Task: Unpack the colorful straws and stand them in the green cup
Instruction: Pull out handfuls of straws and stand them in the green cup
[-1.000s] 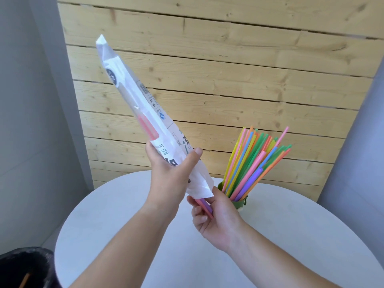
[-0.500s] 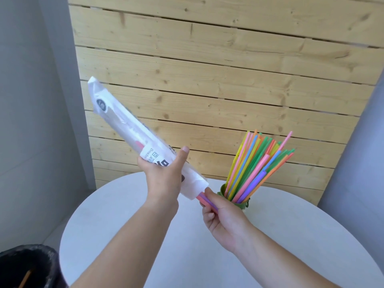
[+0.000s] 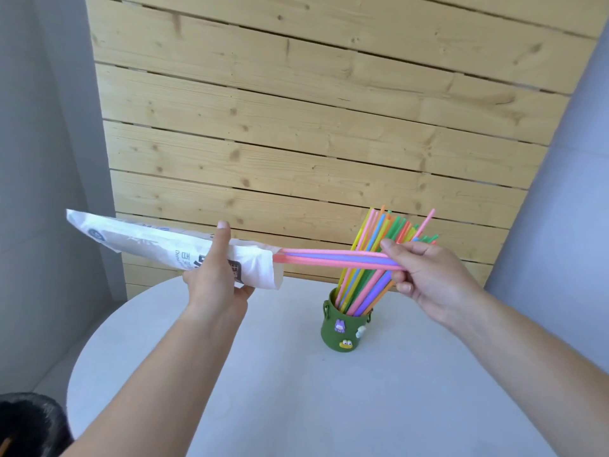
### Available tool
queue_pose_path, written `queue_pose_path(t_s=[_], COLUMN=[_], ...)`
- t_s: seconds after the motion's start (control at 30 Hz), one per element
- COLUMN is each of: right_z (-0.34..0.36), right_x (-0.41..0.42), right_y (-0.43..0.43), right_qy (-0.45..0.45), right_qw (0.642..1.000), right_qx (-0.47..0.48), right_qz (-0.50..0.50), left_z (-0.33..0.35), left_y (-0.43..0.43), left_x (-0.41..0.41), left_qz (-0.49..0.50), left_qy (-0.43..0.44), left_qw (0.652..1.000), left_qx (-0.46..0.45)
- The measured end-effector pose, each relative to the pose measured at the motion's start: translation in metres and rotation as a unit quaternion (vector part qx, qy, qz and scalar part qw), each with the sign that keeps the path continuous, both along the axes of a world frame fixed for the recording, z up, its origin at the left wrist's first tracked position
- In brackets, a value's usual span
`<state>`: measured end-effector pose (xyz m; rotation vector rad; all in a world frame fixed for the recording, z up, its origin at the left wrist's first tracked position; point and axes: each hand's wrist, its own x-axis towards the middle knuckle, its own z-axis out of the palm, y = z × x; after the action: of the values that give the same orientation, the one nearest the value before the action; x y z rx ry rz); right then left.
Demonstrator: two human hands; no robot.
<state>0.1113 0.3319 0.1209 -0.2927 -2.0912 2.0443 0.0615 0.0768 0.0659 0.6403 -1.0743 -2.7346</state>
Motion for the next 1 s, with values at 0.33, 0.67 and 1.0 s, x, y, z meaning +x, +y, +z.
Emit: queue_pose_path(t_s=[0.33,0.67,1.0], right_z=[0.059,0.091,0.088], right_x=[-0.007,-0.025,-0.038], right_y=[0.057,0.06,0.037], right_qy=[0.027,0.02,0.013], right_qw=[0.964,0.897,0.844], right_qx=[0.265,0.441,0.537], right_qz=[-0.025,0.002,0.017], left_z=[-0.005,-0.013,-0.017], left_y=[-0.003,0.015,0.017], left_x=[0.001,0.005,0.004], left_qz=[-0.001,-0.038,-0.045], left_qy=[-0.006,-0.002,0.005], left_qw=[1.0,0.999,0.998], left_qx=[-0.012,-0.028,-0.042])
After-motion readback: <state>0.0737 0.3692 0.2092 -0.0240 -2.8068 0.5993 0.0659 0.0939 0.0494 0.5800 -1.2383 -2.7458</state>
